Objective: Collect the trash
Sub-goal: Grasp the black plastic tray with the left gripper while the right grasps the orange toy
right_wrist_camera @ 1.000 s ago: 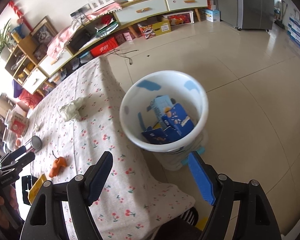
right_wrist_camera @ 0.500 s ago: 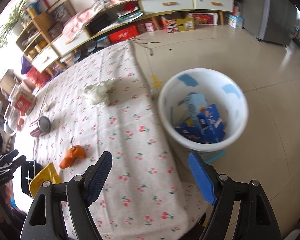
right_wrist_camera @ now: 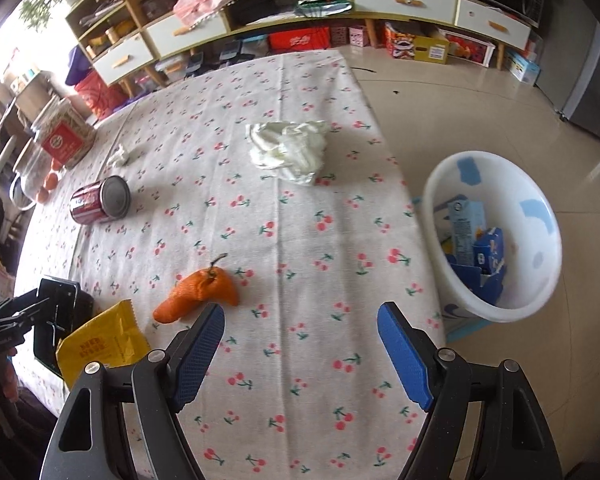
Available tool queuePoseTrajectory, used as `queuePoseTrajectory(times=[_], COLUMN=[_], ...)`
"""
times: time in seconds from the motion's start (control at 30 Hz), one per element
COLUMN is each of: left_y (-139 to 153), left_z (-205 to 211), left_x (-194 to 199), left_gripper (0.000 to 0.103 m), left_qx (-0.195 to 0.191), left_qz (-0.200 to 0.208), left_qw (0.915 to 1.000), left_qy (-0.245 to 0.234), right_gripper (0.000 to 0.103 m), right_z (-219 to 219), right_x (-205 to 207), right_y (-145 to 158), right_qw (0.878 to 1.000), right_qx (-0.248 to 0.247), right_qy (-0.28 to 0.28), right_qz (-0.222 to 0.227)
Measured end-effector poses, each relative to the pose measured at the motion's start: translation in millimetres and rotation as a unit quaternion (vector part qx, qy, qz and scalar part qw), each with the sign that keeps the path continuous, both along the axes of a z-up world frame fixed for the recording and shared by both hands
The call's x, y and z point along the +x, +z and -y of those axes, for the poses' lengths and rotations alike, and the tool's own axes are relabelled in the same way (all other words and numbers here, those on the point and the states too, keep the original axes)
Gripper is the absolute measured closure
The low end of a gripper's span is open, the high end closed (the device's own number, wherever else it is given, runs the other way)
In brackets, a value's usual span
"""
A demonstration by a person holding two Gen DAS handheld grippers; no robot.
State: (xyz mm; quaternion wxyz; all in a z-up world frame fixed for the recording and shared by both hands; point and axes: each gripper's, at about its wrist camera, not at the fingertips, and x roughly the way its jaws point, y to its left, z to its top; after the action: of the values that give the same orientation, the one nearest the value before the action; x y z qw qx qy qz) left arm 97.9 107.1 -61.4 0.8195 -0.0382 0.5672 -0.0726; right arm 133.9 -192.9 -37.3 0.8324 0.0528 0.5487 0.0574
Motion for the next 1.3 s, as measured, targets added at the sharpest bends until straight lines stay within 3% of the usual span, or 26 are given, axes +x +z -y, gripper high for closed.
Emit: queuePoseTrajectory(times=[0.13, 0.27, 0.67, 1.03, 1.3], left_y=[-8, -16, 9, 10, 9], left_z=[1, -5, -30, -42, -42], left_x=[-2, -1, -4, -1, -2], left_gripper=[0.022, 0.045, 0.046, 0.046, 0.046], left_qx=[0.007, -0.008, -0.016, -0.027, -0.028], left_qz=[-0.009, -0.024, 0.030, 0.031, 0.031], left_qw=[0.9999, 0.9996, 0.9982, 0.9969, 0.9969], left_qy=[0.000, 0.011, 0.049, 0.067, 0.066], right_gripper=[0.023, 0.023, 0.023, 0.023, 0.044], right_z=[-15, -25, -53, -73, -86], right_x=[5, 11, 26, 39, 41], right_y=[-3, -5, -18, -36, -44], right_qw=[1.000, 1.000, 0.999, 0.997, 0.995], right_qx=[-0.005, -0.007, -0.005, -0.015, -0.023], right_qy=[0.012, 0.020, 0.039, 0.052, 0.073], right_qz=[-0.005, -0.010, -0.033, -0.055, -0.063])
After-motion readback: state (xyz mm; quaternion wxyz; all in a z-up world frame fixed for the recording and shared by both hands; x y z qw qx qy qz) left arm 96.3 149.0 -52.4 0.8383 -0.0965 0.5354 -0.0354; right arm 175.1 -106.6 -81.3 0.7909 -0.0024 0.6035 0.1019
